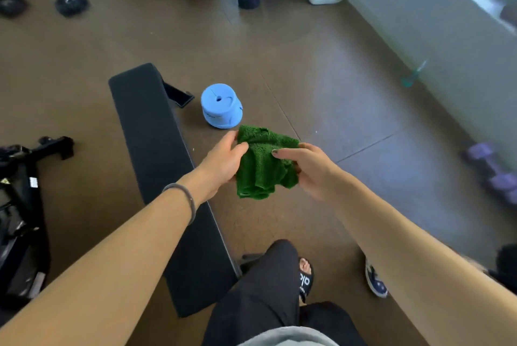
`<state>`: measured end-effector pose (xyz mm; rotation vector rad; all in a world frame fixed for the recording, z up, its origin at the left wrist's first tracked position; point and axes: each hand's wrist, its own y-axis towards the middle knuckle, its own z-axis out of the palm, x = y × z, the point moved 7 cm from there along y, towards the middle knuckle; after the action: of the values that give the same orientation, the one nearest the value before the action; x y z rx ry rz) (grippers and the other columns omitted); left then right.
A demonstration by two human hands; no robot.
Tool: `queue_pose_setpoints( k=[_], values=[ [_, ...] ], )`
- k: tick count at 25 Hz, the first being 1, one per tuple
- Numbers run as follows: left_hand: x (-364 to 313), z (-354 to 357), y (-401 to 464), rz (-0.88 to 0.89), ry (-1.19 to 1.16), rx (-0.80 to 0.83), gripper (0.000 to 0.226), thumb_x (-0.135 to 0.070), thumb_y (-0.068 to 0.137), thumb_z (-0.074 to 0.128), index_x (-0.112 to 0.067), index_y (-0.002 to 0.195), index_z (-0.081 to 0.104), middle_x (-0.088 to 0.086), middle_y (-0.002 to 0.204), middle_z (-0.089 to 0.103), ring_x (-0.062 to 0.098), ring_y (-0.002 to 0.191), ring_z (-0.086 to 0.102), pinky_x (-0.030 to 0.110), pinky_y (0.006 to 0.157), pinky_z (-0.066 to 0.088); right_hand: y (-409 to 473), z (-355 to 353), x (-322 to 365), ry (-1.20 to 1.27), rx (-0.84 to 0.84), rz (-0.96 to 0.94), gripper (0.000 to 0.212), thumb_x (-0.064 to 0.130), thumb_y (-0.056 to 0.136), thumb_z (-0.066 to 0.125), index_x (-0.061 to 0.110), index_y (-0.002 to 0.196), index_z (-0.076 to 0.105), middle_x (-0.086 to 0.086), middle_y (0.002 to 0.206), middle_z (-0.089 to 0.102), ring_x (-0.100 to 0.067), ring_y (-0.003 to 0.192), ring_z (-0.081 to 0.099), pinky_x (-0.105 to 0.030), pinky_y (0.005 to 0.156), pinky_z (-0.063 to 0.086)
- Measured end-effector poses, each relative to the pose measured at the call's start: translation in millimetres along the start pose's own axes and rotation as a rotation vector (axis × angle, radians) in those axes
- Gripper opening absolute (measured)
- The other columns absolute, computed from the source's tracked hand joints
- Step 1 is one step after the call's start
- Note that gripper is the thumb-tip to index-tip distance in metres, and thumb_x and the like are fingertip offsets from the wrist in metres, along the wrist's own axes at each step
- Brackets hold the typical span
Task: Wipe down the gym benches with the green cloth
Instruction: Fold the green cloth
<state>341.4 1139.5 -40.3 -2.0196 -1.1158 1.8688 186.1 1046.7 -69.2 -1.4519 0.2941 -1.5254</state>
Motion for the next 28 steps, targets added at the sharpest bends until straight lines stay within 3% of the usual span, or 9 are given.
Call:
queue_pose_setpoints(
  k=[2, 5, 9, 13, 16, 19, 24, 28],
  values=[
    [-14, -20, 33, 0.001, 0.027, -0.073, 0.025, -0.031, 0.108, 0.044, -0.037, 0.128, 0.056, -0.014, 0.121, 0.065, 0.011, 0.114, 0.063, 0.042, 0.102, 0.052, 34, 13, 27, -0.081, 0.020, 0.025, 0.044, -0.009, 0.087, 0.072, 0.005, 0.126, 0.056, -0.021, 0.120, 0.069, -0.038, 0.107, 0.073, -0.053, 0.092, 0.060],
    [-32, -51, 100, -0.035, 0.026, -0.089, 0.020, -0.033, 0.105, 0.051, -0.033, 0.124, 0.057, -0.015, 0.115, 0.065, 0.009, 0.109, 0.063, 0.037, 0.104, 0.050, 102, 33, 72, -0.242, -0.026, -0.008, 0.052, -0.012, 0.085, 0.072, 0.009, 0.129, 0.054, -0.019, 0.118, 0.069, -0.040, 0.106, 0.072, -0.058, 0.093, 0.059],
    [-42, -99, 223, -0.110, -0.049, 0.024, 0.058, -0.014, 0.089, 0.075, -0.022, 0.141, 0.051, -0.003, 0.123, 0.070, 0.013, 0.112, 0.068, 0.041, 0.102, 0.055, 224, 72, 135, -0.389, -0.071, -0.063, 0.050, -0.007, 0.080, 0.078, 0.012, 0.120, 0.055, -0.010, 0.118, 0.070, -0.030, 0.106, 0.071, -0.054, 0.094, 0.059],
    [-42, -163, 344, -0.183, -0.037, 0.001, 0.065, 0.000, 0.089, 0.067, -0.028, 0.144, 0.046, -0.002, 0.118, 0.071, 0.019, 0.113, 0.068, 0.046, 0.104, 0.053, 361, 121, 167, -0.435, -0.038, -0.046, 0.044, -0.006, 0.080, 0.077, 0.019, 0.110, 0.057, -0.008, 0.115, 0.072, -0.028, 0.104, 0.072, -0.052, 0.091, 0.061],
    [-26, -194, 420, -0.234, -0.058, -0.030, 0.070, 0.005, 0.089, 0.063, -0.026, 0.148, 0.042, -0.002, 0.119, 0.071, 0.019, 0.113, 0.067, 0.046, 0.104, 0.053, 451, 146, 176, -0.545, -0.028, -0.051, 0.049, -0.001, 0.077, 0.079, 0.021, 0.114, 0.056, -0.004, 0.113, 0.072, -0.026, 0.103, 0.071, -0.050, 0.090, 0.061],
    [13, -216, 508, -0.266, -0.074, -0.094, 0.075, 0.005, 0.089, 0.062, -0.027, 0.152, 0.038, -0.001, 0.126, 0.068, 0.018, 0.115, 0.064, 0.040, 0.100, 0.053, 558, 163, 166, -0.647, 0.012, -0.068, 0.056, 0.010, 0.068, 0.078, 0.026, 0.118, 0.056, -0.001, 0.113, 0.072, -0.026, 0.102, 0.071, -0.050, 0.088, 0.061],
    [126, -239, 670, -0.278, -0.119, -0.292, 0.078, 0.006, 0.088, 0.064, -0.027, 0.154, 0.039, -0.002, 0.132, 0.061, 0.019, 0.118, 0.059, 0.045, 0.103, 0.052, 767, 182, 112, -0.744, 0.109, -0.155, 0.053, 0.000, 0.076, 0.072, 0.026, 0.119, 0.055, 0.001, 0.116, 0.070, -0.023, 0.100, 0.070, -0.046, 0.086, 0.061],
    [224, -241, 781, -0.260, -0.112, -0.360, 0.082, 0.005, 0.088, 0.067, -0.032, 0.154, 0.036, -0.001, 0.133, 0.057, 0.017, 0.109, 0.063, 0.045, 0.095, 0.056, 906, 182, 53, -0.868, 0.163, -0.201, 0.050, -0.002, 0.082, 0.069, 0.025, 0.121, 0.054, 0.000, 0.120, 0.066, -0.021, 0.101, 0.066, -0.037, 0.082, 0.059]
  ],
)
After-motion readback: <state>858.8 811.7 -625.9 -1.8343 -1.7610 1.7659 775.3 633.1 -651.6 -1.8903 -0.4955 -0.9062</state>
